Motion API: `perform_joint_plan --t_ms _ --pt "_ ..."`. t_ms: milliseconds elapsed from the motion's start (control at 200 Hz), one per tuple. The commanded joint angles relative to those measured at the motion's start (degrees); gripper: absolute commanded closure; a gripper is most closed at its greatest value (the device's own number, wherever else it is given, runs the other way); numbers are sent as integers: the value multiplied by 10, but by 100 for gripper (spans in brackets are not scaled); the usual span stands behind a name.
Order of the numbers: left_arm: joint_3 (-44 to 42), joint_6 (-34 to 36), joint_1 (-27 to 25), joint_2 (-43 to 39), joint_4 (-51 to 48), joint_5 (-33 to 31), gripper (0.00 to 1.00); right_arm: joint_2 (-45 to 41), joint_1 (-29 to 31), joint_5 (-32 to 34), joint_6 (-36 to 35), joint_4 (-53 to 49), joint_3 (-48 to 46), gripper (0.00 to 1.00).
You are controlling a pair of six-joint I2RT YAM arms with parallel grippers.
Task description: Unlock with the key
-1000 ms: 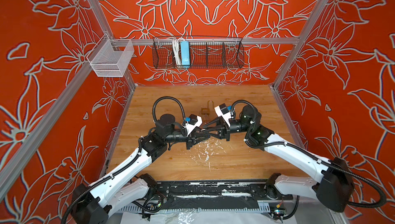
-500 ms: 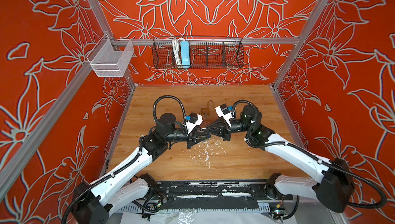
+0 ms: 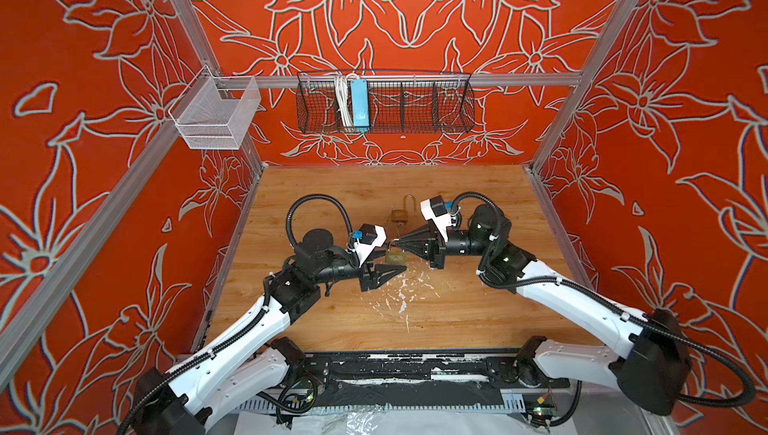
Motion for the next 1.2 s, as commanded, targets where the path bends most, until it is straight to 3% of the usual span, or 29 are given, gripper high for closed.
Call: perform_joint_plan --t_ms 0,370,510,636,686,731,806,886,1036,1196 --pt "-4 6 5 -12 24 21 48 -25 -4 8 3 49 17 100" --pt "4 -7 10 -9 36 32 72 -27 -5 -1 -11 19 25 100" --pt "7 -14 11 -7 36 31 100 -27 -5 -1 -17 12 27 100" --pt "3 -30 11 -5 41 18 100 -25 -5 21 -22 6 28 100" --pt "2 -47 11 -3 43 -4 100 -27 -5 43 -29 -11 29 67" --pt "1 -68 11 -1 43 -38 100 -35 -5 83 -43 -46 32 52" --pt "-5 -118 11 1 43 -101 100 -59 -7 144 -56 -72 15 40" --pt "-5 -179 11 6 35 -142 100 -93 -7 222 -56 -82 -18 34" --pt "17 -387 11 34 -45 -307 100 -149 -2 325 -70 -143 -66 33" --pt "-19 -629 8 28 -59 -396 100 -172 46 428 -92 -166 -120 34"
